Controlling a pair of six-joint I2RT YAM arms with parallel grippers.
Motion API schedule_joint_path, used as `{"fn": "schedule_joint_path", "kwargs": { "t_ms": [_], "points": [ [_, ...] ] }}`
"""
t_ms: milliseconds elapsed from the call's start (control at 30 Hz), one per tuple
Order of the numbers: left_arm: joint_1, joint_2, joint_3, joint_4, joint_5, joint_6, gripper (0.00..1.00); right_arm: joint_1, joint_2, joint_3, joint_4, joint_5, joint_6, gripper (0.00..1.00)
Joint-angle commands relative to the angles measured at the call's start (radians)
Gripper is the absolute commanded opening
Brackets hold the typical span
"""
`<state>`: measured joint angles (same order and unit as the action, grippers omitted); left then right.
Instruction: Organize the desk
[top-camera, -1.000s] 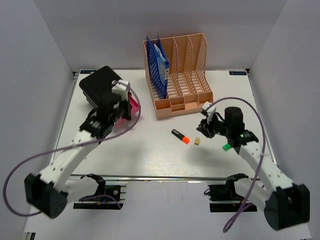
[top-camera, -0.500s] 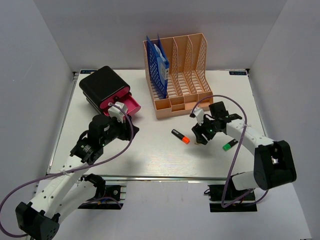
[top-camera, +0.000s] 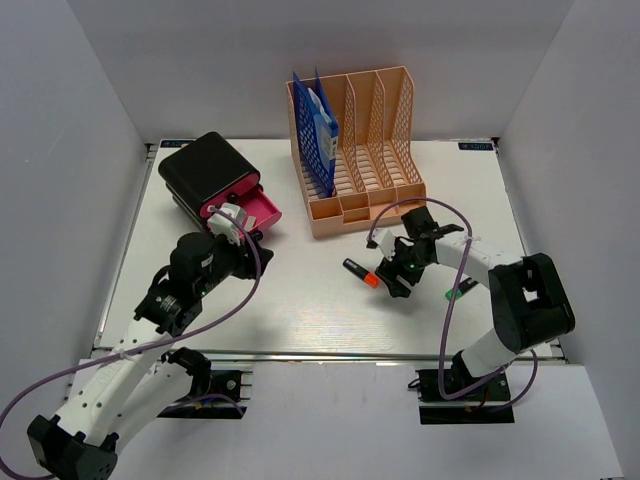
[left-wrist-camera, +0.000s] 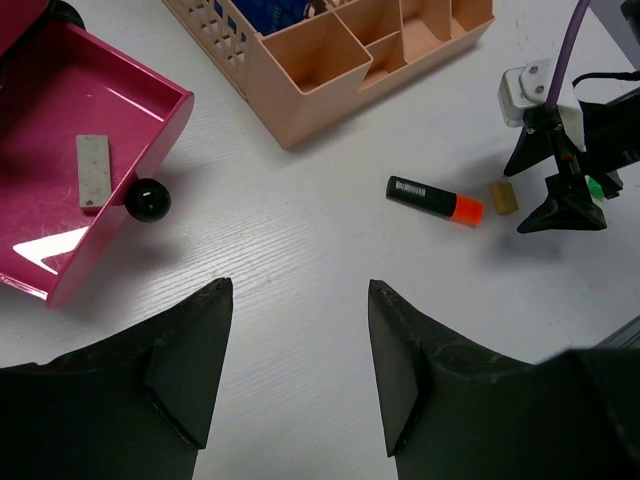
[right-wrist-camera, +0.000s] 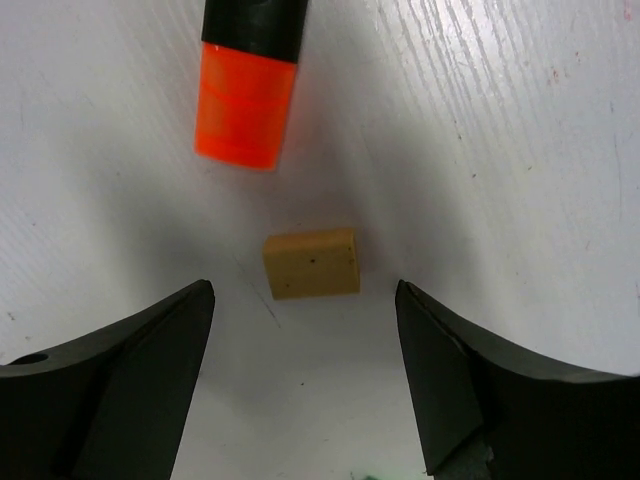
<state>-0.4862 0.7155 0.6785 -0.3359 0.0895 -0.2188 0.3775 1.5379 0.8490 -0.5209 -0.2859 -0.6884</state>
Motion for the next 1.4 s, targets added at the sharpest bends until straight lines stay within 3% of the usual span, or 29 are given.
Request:
{"fn": "schedule_joint_path", "kwargs": {
  "t_ms": [0, 133, 200, 233, 333, 533, 700, 733, 900, 1067, 1167, 1367],
  "points": [
    [0.006, -0.013, 0.006, 0.002, -0.028, -0.002, 0.66, 0.014, 0.030, 0.047, 0.047, 0.021, -0.017, 0.79],
    [0.006, -0.011, 0.009, -0.003, -0.043, -0.002, 0.66, 0.029, 0.056, 0.061, 0.053, 0.022, -0.025, 0.76],
    [0.006, -0.017, 0.007, -0.002, -0.050, -0.002, 0.66, 0.037, 0.057, 0.059, 0.058, 0.022, -0.026, 0.62],
    [0.006, -0.019, 0.006, -0.003, -0.053, -0.002, 0.66, 0.044, 0.057, 0.055, 0.056, 0.019, -0.036, 0.50],
    [0.006, -0.036, 0.007, -0.006, -0.071, -0.004, 0.66, 0.049, 0.044, 0.030, 0.055, 0.022, -0.055, 0.30],
    [0.006, -0.109, -0.005, 0.005, -0.125, -0.010, 0.66, 0.063, -0.044, 0.041, -0.023, 0.051, -0.102, 0.12],
    [0.006, -0.188, -0.022, 0.021, -0.172, -0.017, 0.66, 0.099, -0.041, 0.374, -0.240, -0.042, -0.149, 0.10],
    [0.006, -0.214, -0.023, 0.021, -0.186, -0.019, 0.66, 0.107, -0.023, 0.507, -0.308, -0.080, -0.163, 0.10],
    [0.006, -0.307, -0.045, 0.034, -0.278, -0.031, 0.65, 0.204, 0.125, 0.758, -0.364, -0.128, -0.226, 0.10],
    [0.006, -0.373, -0.056, 0.038, -0.332, -0.036, 0.65, 0.308, 0.263, 0.963, -0.226, -0.153, -0.186, 0.10],
    [0.006, -0.386, -0.062, 0.043, -0.350, -0.036, 0.64, 0.354, 0.362, 1.080, -0.092, -0.200, -0.053, 0.10],
    [0.006, -0.379, -0.054, 0.034, -0.355, -0.039, 0.64, 0.432, 0.511, 1.140, 0.223, -0.136, 0.134, 0.08]
  ]
}}
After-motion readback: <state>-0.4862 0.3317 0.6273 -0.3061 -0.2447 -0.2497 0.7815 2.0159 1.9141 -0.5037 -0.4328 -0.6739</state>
